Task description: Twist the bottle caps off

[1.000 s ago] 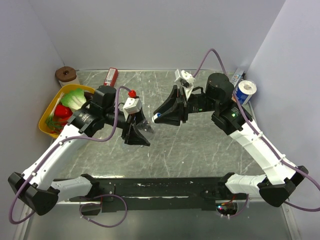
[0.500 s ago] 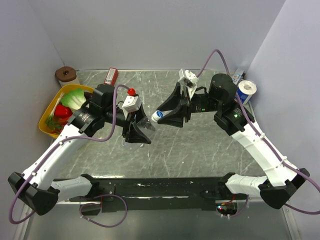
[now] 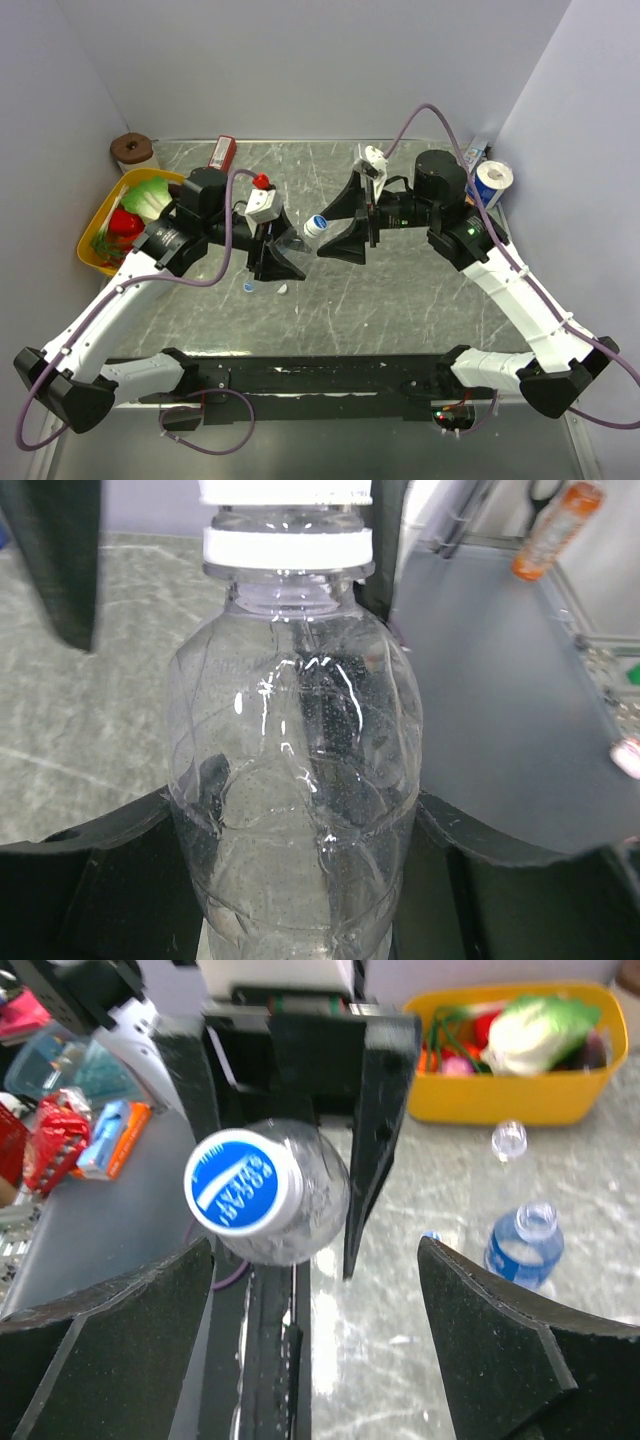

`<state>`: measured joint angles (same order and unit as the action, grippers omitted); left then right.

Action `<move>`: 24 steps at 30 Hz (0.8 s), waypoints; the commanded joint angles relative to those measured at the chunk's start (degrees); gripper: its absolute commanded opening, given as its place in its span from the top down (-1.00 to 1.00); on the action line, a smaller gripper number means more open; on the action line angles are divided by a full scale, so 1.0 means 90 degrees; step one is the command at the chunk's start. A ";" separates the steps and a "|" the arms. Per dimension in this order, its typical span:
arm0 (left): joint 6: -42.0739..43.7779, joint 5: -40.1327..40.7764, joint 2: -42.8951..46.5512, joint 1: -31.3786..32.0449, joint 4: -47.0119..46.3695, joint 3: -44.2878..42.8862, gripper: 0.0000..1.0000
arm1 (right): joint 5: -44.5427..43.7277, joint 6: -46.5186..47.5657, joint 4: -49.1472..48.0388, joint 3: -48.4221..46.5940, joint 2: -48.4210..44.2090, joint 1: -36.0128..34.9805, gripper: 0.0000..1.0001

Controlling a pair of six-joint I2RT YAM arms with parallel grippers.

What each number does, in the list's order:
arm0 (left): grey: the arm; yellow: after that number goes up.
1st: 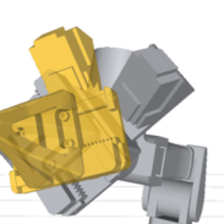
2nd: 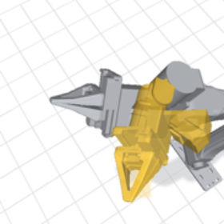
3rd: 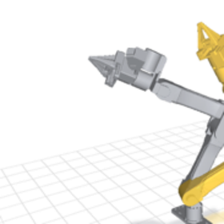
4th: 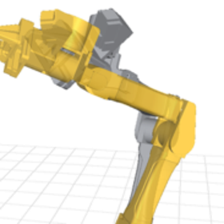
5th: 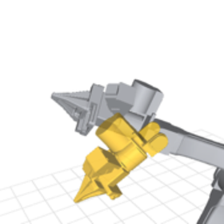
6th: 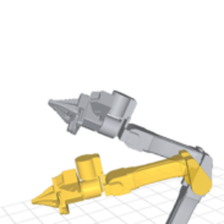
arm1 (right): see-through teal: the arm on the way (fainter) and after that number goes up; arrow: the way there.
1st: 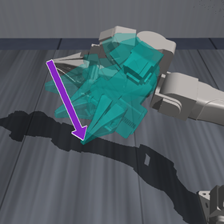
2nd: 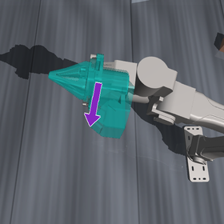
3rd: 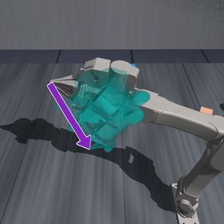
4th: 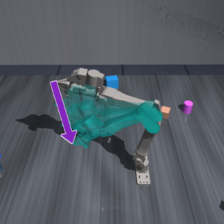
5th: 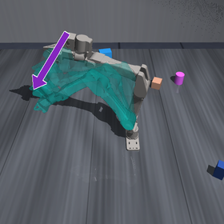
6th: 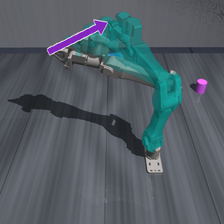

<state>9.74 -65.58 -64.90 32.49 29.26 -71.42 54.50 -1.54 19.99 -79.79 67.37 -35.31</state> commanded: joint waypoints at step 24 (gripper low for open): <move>-0.0535 0.2815 0.0249 0.0374 -0.0888 0.0289 -0.14 | -0.3301 -0.1877 0.0281 -0.0550 -0.0357 0.0124 -0.67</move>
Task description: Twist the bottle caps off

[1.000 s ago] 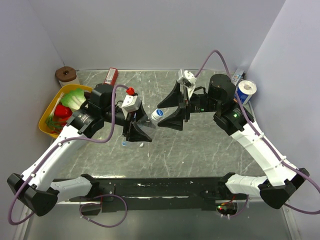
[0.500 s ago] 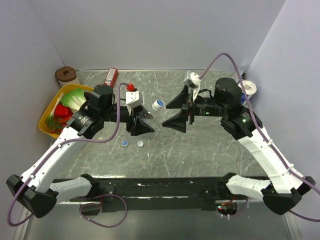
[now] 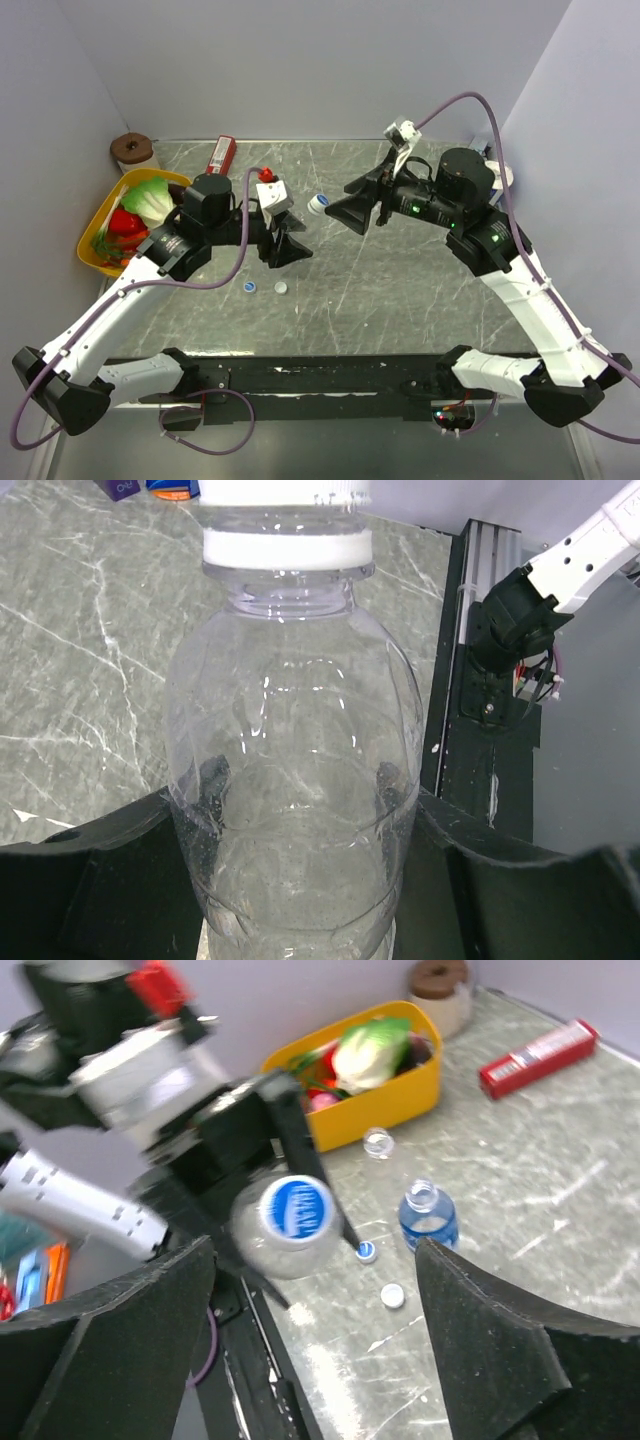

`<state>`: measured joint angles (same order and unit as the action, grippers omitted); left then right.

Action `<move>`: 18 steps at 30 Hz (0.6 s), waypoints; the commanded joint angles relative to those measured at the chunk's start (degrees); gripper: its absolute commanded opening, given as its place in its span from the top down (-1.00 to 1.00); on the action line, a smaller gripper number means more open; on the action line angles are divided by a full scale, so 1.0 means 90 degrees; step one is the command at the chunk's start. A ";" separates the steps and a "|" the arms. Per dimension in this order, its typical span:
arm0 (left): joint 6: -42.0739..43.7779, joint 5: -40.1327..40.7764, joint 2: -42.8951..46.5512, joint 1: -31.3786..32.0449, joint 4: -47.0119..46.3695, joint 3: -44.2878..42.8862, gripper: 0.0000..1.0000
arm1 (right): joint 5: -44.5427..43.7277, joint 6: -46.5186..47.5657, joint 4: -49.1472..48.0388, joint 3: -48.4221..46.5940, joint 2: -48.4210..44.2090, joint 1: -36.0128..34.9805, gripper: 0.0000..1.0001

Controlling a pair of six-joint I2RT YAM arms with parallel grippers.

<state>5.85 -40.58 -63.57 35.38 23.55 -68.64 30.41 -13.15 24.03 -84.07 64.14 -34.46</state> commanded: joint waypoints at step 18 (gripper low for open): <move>-0.0113 0.0407 -0.0085 0.0181 -0.0049 -0.0137 -0.13 | -0.1797 -0.0991 -0.0219 -0.0521 0.0695 -0.0858 -0.43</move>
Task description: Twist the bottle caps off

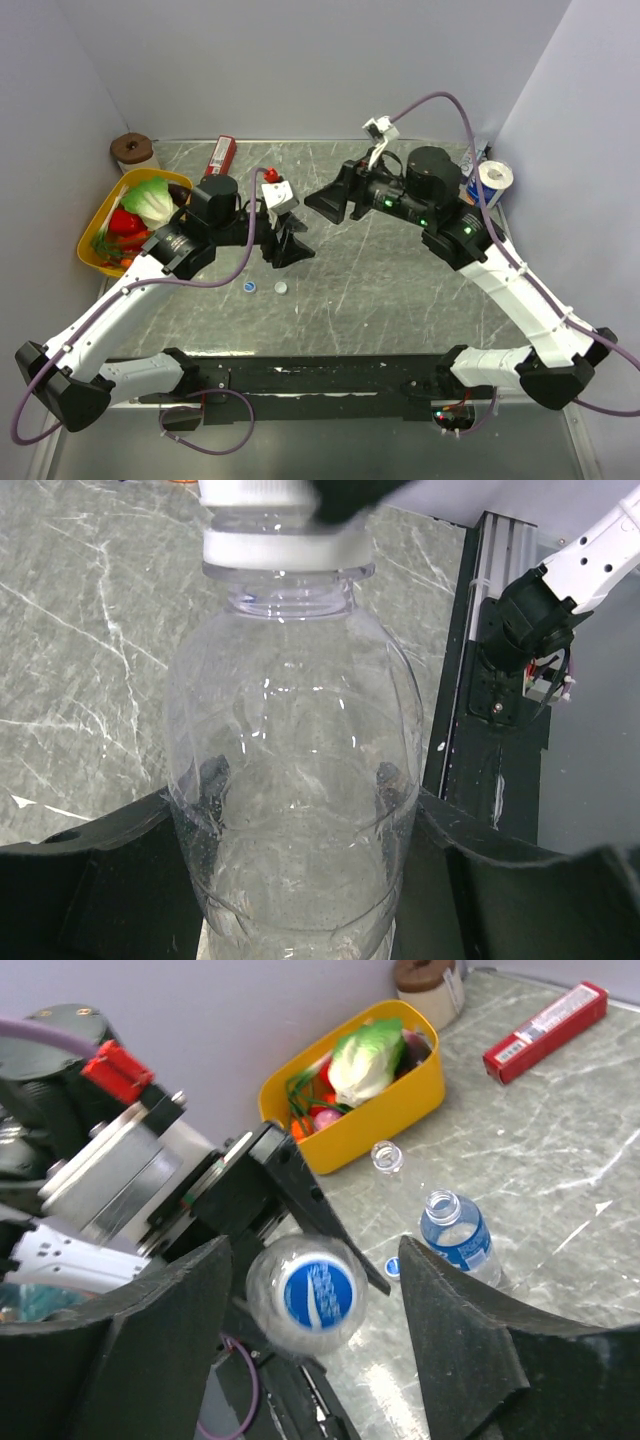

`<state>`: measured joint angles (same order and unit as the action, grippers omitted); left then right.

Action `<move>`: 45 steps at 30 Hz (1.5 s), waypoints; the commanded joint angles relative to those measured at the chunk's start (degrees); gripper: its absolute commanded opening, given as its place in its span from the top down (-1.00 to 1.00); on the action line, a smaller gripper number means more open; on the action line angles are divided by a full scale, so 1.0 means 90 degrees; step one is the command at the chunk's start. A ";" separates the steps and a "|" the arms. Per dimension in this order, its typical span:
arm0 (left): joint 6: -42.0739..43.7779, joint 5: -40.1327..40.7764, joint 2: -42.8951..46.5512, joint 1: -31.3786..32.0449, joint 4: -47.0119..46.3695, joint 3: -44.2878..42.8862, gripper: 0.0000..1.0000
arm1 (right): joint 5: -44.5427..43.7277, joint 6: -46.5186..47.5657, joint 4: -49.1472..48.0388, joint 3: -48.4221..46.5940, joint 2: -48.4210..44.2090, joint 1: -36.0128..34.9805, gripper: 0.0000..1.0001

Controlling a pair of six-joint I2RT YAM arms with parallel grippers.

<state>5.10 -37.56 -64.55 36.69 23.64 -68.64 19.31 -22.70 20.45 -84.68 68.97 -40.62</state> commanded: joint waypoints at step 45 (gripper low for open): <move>0.1425 -0.3932 -0.0161 -0.0385 0.1553 -0.0723 -0.23 | 0.3762 0.1770 -0.0925 0.0591 -0.0651 0.0773 0.53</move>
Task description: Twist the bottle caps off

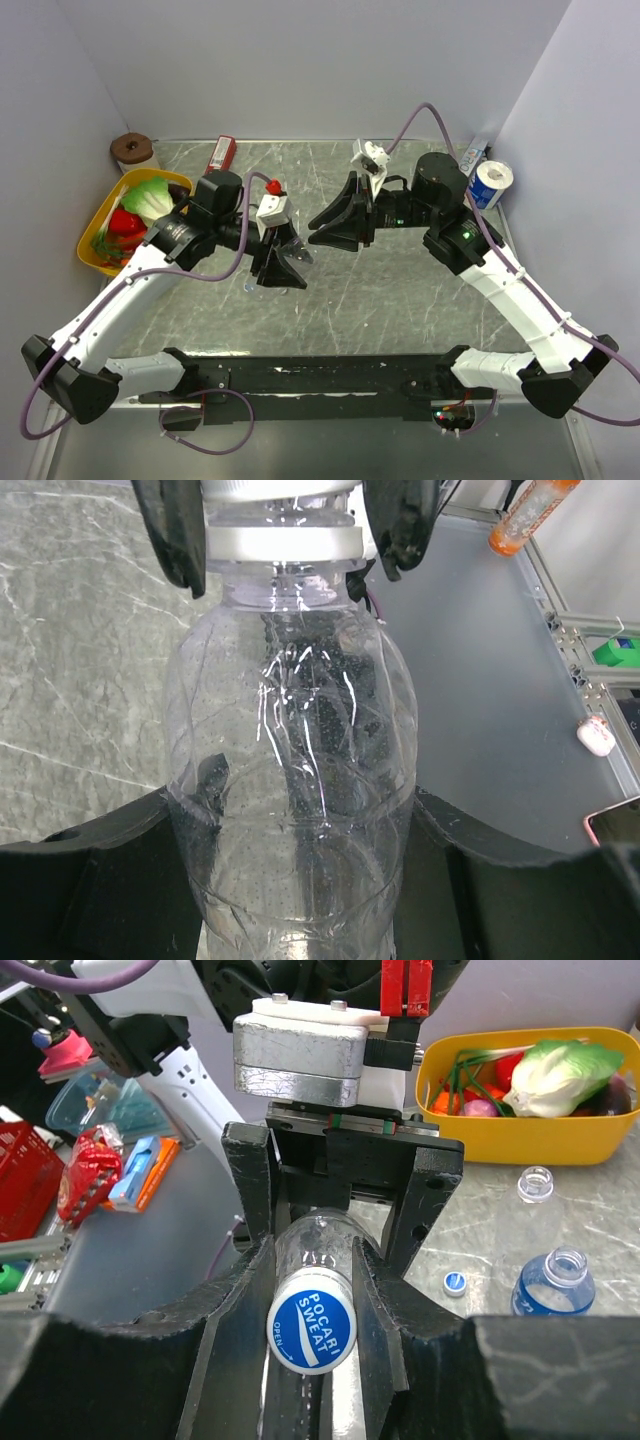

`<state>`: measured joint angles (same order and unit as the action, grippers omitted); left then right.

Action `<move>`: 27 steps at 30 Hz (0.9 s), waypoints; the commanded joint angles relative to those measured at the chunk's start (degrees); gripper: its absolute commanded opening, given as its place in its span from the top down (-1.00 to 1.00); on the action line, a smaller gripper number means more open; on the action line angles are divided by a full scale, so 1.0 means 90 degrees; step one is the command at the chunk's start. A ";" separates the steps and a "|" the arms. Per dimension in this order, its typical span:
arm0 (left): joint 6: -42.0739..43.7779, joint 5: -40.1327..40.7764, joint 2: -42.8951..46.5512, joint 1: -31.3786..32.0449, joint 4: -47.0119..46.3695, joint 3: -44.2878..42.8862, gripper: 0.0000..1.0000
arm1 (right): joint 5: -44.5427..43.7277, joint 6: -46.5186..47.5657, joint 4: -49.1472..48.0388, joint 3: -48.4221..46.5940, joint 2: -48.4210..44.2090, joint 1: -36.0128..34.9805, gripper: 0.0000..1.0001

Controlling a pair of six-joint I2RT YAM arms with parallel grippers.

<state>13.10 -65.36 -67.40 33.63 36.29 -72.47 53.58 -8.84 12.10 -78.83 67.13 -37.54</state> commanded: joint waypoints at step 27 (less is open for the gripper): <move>-0.0772 -0.0022 0.0203 -0.0045 -0.1454 0.0210 -0.18 | 0.0033 -0.0072 -0.0495 0.0340 -0.0272 0.0450 -0.32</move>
<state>7.22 -63.86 -67.16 33.17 27.03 -70.50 54.85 -9.82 8.60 -76.38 66.32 -33.80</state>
